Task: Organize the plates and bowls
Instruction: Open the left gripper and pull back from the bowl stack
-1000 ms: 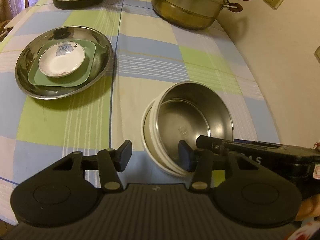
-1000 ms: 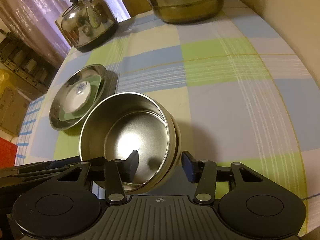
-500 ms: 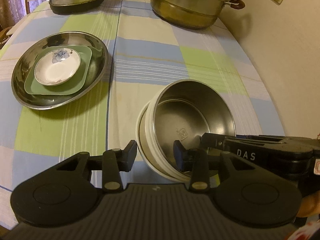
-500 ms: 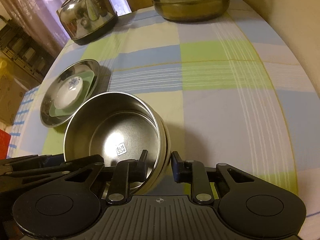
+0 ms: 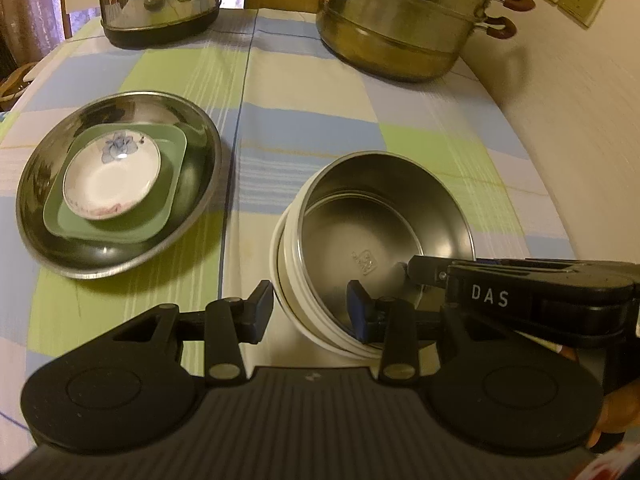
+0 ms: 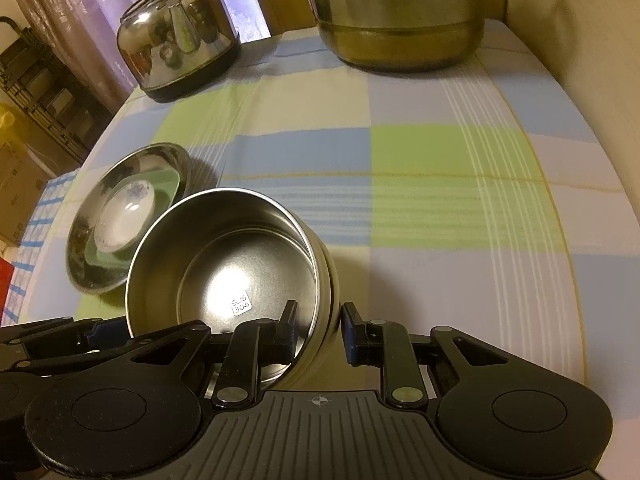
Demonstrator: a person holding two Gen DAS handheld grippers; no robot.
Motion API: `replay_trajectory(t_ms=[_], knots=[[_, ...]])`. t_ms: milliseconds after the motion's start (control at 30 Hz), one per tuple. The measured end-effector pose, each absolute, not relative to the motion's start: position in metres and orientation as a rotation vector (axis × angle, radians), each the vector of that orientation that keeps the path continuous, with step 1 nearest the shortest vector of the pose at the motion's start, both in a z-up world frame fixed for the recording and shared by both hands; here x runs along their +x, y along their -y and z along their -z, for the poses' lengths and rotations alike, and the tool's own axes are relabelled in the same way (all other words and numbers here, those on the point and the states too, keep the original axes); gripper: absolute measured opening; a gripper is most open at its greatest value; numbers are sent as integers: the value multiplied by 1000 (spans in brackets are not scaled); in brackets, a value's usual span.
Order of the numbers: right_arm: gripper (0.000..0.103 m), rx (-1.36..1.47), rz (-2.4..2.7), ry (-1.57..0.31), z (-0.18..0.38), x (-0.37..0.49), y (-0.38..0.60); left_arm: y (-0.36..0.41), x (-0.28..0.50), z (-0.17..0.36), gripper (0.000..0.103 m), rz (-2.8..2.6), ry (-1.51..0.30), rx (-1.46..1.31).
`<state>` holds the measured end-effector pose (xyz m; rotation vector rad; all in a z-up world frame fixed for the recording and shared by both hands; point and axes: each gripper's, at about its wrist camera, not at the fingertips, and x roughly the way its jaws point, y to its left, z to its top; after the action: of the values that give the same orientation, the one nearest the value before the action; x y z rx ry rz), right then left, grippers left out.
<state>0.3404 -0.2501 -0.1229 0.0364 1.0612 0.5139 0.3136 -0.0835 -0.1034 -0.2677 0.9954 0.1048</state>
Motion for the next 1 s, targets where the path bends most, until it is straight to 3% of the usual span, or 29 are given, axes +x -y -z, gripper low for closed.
replay_trajectory(t_ms=[567,633,700,767,867,1000], knots=[[24,116,-457,-1075,127,366,244,69,336,103,35,-62,-980,-263],[31,117,-459,-1060,123,362,245,67,333,98,36,-54,-961,-260],[54,120,-440,-1033,116,356,246,65,328,89,39,-42,-938,-251],[61,116,-426,-999,107,349,248,62,322,81,43,-34,-924,-245],[66,137,-410,-970,94,335,253,54,309,70,46,-29,-904,-229],[71,160,-391,-942,81,312,256,40,284,54,58,-36,-907,-198]])
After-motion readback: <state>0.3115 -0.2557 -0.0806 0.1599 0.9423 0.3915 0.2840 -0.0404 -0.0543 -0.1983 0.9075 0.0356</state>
